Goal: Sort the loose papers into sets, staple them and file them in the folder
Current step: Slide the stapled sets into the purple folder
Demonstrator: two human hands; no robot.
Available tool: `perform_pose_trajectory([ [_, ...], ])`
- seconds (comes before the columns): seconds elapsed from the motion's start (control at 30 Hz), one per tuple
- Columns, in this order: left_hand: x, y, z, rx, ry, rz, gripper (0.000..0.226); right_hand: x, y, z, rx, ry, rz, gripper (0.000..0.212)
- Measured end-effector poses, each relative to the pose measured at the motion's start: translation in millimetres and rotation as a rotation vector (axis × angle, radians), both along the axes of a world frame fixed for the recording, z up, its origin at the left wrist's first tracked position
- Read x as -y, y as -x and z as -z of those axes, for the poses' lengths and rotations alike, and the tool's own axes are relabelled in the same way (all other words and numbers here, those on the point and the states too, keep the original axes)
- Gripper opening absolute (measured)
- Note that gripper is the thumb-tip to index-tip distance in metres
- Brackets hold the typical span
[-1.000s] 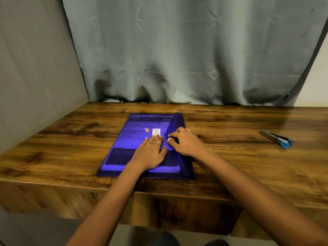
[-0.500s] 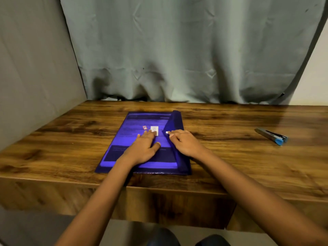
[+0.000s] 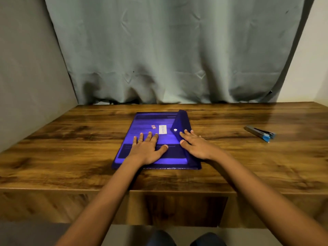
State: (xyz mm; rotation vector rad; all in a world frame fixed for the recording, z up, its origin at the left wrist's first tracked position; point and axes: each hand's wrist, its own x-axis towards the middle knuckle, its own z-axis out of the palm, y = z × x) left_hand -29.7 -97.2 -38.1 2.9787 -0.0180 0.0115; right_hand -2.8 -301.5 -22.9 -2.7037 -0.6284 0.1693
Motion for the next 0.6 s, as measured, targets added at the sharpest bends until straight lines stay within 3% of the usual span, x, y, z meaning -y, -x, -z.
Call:
perform_pose_trajectory([
  [0.3,56.0,-41.2,-0.3,0.016,0.024,0.050,0.078,54.4,-23.5,3.4,-0.012,-0.035,0.103,0.054],
  [0.4,57.2,-44.1,1.5,0.027,0.024,0.054,0.077,66.5,-27.1,4.3,0.050,-0.190,0.132,0.058],
  [0.5,55.3,-43.6,4.1,0.057,0.033,0.055,0.076,95.2,-35.2,-0.4,0.269,-0.321,0.384,0.057],
  [0.6,56.2,-43.8,5.2,0.080,0.041,0.056,0.075,141.7,-47.9,-2.0,0.297,-0.021,0.719,0.061],
])
